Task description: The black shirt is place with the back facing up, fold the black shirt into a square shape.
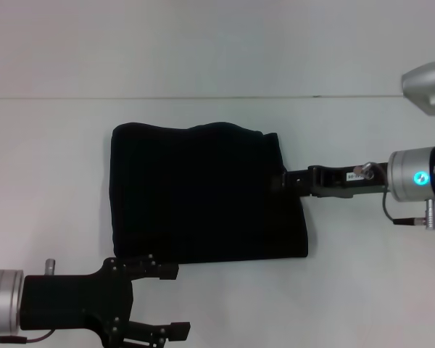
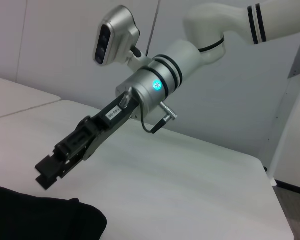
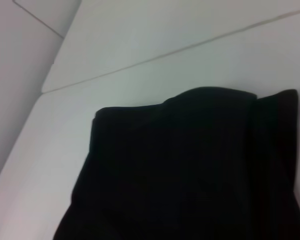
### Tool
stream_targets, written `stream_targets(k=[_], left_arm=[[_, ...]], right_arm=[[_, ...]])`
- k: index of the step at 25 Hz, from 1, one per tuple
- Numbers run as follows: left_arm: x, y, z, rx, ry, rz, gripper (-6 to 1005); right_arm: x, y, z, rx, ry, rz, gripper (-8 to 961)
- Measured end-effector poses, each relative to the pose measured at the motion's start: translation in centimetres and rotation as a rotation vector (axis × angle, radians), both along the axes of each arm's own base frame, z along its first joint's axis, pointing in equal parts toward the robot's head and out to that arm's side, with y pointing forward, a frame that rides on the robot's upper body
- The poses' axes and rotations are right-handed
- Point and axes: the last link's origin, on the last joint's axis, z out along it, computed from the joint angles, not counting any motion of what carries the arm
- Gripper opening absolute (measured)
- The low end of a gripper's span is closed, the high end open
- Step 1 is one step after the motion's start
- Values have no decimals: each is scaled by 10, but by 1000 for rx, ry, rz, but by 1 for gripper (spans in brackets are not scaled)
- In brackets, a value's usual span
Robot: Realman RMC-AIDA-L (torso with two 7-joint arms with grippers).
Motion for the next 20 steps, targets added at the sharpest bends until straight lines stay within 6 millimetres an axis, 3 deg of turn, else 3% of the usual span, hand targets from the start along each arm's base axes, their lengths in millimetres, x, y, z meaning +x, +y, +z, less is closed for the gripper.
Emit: stream_targets(k=[20], left_arm=[[2, 3, -2, 2, 5, -4, 946]], right_arm=[[-7, 1, -31, 43, -60, -1, 636]])
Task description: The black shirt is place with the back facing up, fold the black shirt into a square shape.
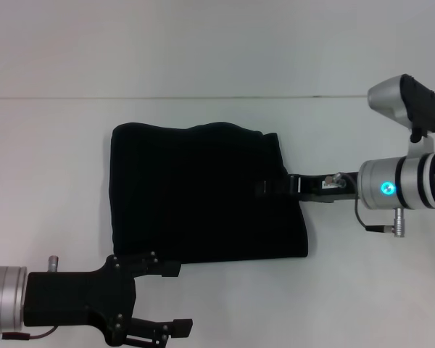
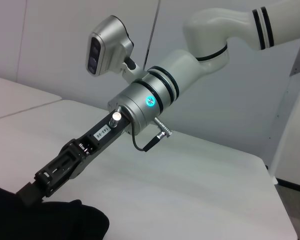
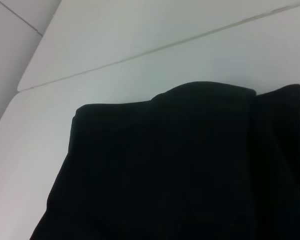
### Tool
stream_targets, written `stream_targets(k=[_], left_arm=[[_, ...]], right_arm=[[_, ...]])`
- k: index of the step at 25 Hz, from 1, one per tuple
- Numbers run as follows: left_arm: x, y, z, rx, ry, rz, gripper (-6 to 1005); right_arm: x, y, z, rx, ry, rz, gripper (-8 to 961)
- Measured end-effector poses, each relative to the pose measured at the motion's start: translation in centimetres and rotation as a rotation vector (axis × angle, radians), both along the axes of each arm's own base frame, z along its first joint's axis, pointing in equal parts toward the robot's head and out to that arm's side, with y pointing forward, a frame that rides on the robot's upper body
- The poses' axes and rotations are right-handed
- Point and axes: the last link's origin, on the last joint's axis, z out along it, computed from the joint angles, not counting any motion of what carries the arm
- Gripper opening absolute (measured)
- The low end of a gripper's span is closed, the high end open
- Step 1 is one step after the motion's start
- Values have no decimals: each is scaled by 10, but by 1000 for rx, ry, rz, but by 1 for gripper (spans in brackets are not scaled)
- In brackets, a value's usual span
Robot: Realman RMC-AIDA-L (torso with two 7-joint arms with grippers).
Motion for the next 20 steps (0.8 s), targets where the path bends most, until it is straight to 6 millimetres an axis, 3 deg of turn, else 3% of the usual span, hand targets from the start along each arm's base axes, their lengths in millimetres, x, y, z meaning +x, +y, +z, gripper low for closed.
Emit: stream_targets(k=[12, 15, 20], left_arm=[[-4, 8, 3, 52, 4, 52, 946], [-7, 24, 13, 136, -23, 155, 946], [-23, 72, 33, 243, -47, 545, 946]], right_arm=[[3, 1, 1, 19, -6, 4, 600], [8, 1, 8, 42, -8, 14, 596], [18, -3, 23, 91, 9, 48, 600]])
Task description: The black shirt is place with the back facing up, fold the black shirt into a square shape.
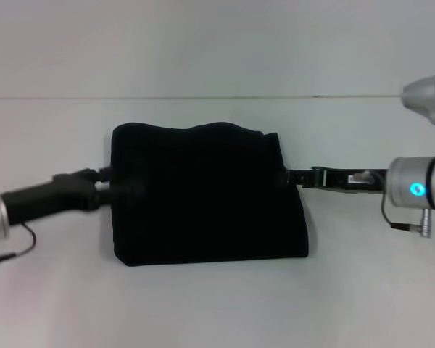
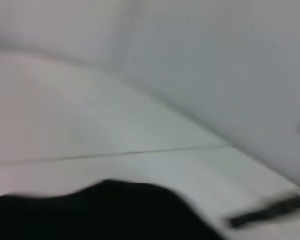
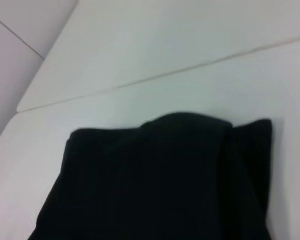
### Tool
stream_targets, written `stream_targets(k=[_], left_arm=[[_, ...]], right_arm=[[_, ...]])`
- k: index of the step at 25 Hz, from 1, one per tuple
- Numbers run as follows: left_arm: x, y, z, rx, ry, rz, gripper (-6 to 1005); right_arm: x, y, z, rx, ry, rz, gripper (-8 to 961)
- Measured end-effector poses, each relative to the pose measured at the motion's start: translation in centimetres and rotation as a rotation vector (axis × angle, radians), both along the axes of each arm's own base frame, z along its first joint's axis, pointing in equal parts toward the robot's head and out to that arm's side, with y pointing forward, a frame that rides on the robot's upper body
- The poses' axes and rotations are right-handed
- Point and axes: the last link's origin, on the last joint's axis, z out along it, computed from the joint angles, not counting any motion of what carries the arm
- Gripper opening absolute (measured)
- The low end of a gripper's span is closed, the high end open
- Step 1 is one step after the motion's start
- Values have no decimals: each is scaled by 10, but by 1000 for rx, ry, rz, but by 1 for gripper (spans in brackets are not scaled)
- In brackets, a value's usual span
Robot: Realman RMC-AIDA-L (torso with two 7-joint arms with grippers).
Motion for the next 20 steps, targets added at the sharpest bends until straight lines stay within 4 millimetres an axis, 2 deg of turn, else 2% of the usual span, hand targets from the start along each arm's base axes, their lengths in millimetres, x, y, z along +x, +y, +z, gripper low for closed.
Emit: stream_targets(k=[3, 8, 11, 20], left_arm=[[-4, 19, 0, -12, -11, 167, 946], [-6, 33, 0, -33, -17, 322, 946], [-6, 43, 2, -29, -9, 384, 946], [2, 71, -20, 0, 105, 461, 946]], right_arm=[[7, -4, 8, 26, 29, 7, 611], [17, -7, 21, 66, 64, 9, 768], [18, -8, 24, 69, 60, 25, 802], [13, -7, 22, 56, 42, 75, 803]])
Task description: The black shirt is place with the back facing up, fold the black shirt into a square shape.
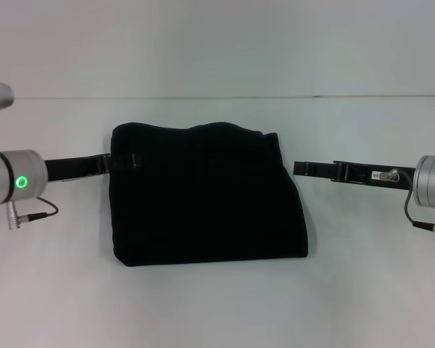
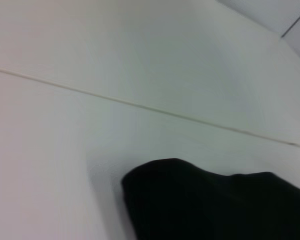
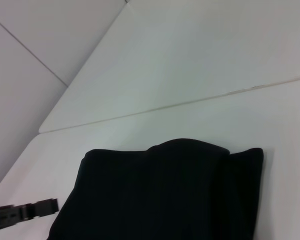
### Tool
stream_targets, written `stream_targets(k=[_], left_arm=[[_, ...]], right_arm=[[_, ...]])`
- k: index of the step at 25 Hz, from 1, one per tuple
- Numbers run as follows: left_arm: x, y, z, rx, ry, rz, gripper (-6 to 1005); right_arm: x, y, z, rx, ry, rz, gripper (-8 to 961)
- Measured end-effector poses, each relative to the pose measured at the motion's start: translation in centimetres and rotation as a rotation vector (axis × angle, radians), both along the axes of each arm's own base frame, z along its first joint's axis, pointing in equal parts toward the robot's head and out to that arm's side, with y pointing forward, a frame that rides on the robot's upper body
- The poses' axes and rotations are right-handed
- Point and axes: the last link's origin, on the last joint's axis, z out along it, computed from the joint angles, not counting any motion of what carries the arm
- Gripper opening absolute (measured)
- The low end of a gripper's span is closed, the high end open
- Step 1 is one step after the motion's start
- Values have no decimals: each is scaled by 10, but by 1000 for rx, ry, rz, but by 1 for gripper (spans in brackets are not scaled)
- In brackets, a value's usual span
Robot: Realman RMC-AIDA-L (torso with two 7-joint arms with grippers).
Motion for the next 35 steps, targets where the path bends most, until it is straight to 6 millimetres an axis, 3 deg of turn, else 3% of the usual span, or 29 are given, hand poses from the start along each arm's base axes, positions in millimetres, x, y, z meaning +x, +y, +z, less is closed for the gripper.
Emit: stream_targets(k=[13, 19, 29, 30, 35], left_arm=[[-5, 4, -1, 44, 41, 23, 947], [1, -4, 13, 7, -2, -40, 947], [18, -51, 39, -124, -66, -346, 947], [23, -71, 44, -173, -105, -489, 947], [27, -95, 48, -204, -143, -643, 947]], right_arm=[[-2, 0, 2, -8, 11, 11, 799], [6, -1, 6, -77, 6, -93, 796], [-5, -7, -13, -228, -11, -135, 782], [-6, -8, -15, -237, -12, -140, 779], [-7, -9, -23, -249, -8, -163, 763]])
